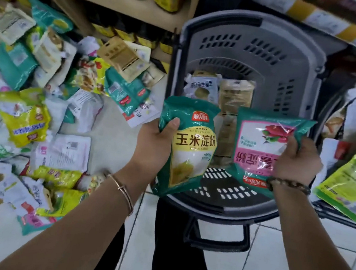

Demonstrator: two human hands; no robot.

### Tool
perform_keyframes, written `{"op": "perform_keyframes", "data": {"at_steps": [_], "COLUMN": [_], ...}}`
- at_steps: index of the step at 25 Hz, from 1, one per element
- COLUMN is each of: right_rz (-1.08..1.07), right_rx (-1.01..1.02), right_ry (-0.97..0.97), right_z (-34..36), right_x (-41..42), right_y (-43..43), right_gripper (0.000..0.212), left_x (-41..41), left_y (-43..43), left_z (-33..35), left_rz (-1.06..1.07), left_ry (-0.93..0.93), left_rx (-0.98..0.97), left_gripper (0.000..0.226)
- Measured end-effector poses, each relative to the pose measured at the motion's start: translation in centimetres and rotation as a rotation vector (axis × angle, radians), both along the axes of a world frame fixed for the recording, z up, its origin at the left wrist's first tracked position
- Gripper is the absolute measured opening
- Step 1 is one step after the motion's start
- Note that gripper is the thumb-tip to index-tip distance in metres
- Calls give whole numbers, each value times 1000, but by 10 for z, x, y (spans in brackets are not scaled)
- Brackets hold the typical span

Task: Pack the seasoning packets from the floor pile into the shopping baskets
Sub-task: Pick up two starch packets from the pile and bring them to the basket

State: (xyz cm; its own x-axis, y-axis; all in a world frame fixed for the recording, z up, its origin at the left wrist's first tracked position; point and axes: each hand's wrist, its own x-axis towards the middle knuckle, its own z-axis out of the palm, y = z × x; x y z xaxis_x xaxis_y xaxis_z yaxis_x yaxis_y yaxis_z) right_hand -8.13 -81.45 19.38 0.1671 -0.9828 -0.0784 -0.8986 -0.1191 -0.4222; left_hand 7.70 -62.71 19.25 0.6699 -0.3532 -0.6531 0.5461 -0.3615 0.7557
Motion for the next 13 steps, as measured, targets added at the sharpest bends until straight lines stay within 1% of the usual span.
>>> {"op": "perform_keyframes", "data": {"at_steps": [2,5,7,9,10,12,13], "right_rz": [-12,-1,26,73,99,144,166], "right_rx": [24,98,147,176,192,237,257], "right_ry": [22,53,73,72,65,61,70], "right_z": [-18,-50,-72,-95,-107,-134,-149], "right_x": [-2,9,22,37,44,57,63], "right_y": [-16,-34,-46,-58,-64,-78,-85], "right_gripper": [28,29,28,28,29,29,29], "left_x": [-3,-5,-7,-5,-1,11,19], "left_y": [-30,-73,-98,-120,-130,-152,-161], "left_z": [-18,-56,-85,-113,-127,-156,-170], "left_rz": [-10,-9,6,21,47,118,120], "left_ry": [-26,-58,-143,-207,-207,-160,-166], "left_rx": [60,231,304,310,298,290,333], "left_gripper": [19,24,29,23,22,29,35]}}
